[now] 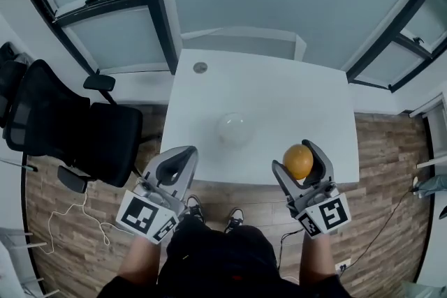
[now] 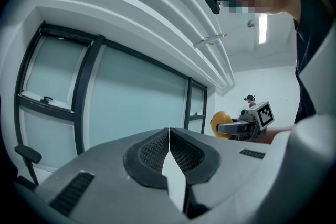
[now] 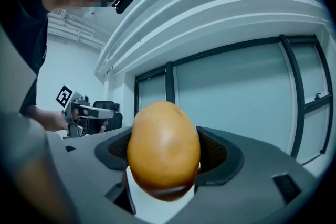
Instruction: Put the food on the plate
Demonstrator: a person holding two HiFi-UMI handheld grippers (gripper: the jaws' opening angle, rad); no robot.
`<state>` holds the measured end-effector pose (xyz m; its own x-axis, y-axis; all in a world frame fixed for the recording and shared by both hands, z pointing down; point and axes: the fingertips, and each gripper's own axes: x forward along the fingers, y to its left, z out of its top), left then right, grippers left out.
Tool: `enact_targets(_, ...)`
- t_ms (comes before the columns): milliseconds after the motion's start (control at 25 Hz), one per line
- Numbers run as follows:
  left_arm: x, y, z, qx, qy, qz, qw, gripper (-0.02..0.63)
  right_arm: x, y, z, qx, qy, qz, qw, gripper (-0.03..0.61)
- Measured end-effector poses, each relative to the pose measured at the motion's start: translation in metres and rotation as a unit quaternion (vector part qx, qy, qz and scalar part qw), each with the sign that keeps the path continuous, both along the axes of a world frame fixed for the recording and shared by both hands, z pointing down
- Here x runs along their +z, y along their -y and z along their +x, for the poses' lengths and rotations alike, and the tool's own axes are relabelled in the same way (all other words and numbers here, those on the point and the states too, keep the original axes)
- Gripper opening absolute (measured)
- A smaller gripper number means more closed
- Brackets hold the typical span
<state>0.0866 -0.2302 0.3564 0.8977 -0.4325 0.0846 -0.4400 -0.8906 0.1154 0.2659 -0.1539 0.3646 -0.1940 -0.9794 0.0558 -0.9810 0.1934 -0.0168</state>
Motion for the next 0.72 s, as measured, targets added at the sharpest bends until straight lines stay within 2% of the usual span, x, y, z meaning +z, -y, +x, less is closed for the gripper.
enact_targets(160, 0.021, 0.037, -0.006, 0.019, 0.003, -0.014, 0.9997, 0.025, 0.031, 0.046, -0.009, 0.012, -0.010, -0.047, 0.999, 0.359)
enact_targets(320, 0.044, 0.065, -0.017, 0.028, 0.010, -0.030, 0.9991, 0.025, 0.097, 0.104, -0.013, 0.018, -0.016, -0.115, 0.993, 0.359)
enact_targets(440, 0.060, 0.077, -0.026, 0.031, 0.016, -0.040, 0.9986, 0.025, 0.153, 0.141, -0.015, 0.022, -0.004, -0.173, 0.985, 0.360)
enact_targets(600, 0.079, 0.082, -0.032, 0.027, 0.018, -0.061, 0.9976, 0.025, 0.227, 0.175, -0.022, 0.001, -0.011, -0.250, 0.968, 0.359)
enact_targets(720, 0.087, 0.083, -0.034, 0.025, 0.007, -0.088, 0.9958, 0.025, 0.266, 0.195, -0.027, -0.026, -0.024, -0.272, 0.962, 0.360)
